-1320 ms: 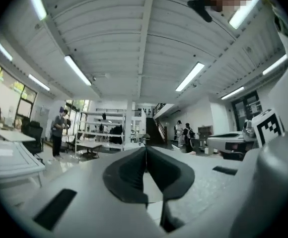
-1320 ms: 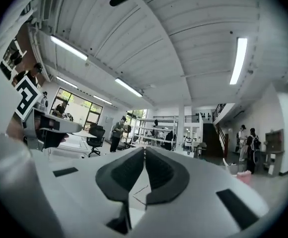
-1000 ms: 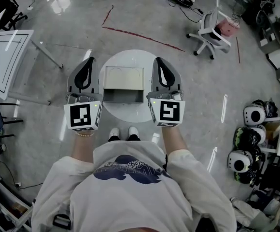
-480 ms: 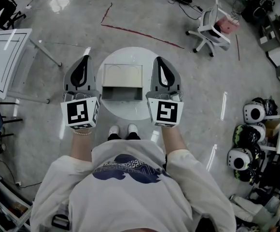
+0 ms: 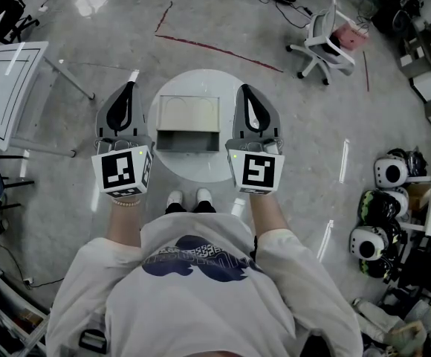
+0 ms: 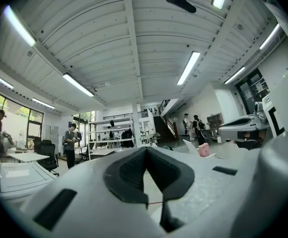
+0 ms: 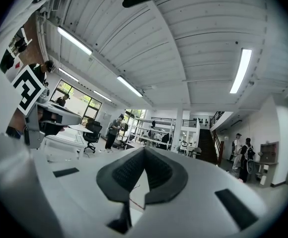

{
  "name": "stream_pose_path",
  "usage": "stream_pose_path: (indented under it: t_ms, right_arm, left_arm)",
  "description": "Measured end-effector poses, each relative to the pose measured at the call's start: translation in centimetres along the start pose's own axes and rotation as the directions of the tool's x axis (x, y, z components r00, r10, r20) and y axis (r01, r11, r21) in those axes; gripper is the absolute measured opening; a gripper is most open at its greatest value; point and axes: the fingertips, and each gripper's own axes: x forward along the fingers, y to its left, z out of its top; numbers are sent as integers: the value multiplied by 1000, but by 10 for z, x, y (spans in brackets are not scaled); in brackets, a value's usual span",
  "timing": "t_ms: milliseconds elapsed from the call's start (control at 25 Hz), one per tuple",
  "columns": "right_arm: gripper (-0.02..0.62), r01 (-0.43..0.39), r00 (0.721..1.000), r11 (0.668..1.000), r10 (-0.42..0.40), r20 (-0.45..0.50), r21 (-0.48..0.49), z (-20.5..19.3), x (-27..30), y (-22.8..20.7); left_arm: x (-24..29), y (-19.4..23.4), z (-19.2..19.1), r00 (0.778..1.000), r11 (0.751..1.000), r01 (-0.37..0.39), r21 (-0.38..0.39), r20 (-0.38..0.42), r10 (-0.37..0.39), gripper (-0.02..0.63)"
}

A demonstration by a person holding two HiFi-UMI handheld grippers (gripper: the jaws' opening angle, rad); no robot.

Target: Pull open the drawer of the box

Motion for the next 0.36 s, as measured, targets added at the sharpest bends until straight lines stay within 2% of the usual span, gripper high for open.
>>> stream_pose_path:
  t_ms: [360]
  right_arm:
    - [-3, 1, 1000, 1000, -1, -15, -12, -6, 2, -1]
  left_arm:
    - [2, 1, -2, 1000, 1000, -3, -8, -6, 3, 8]
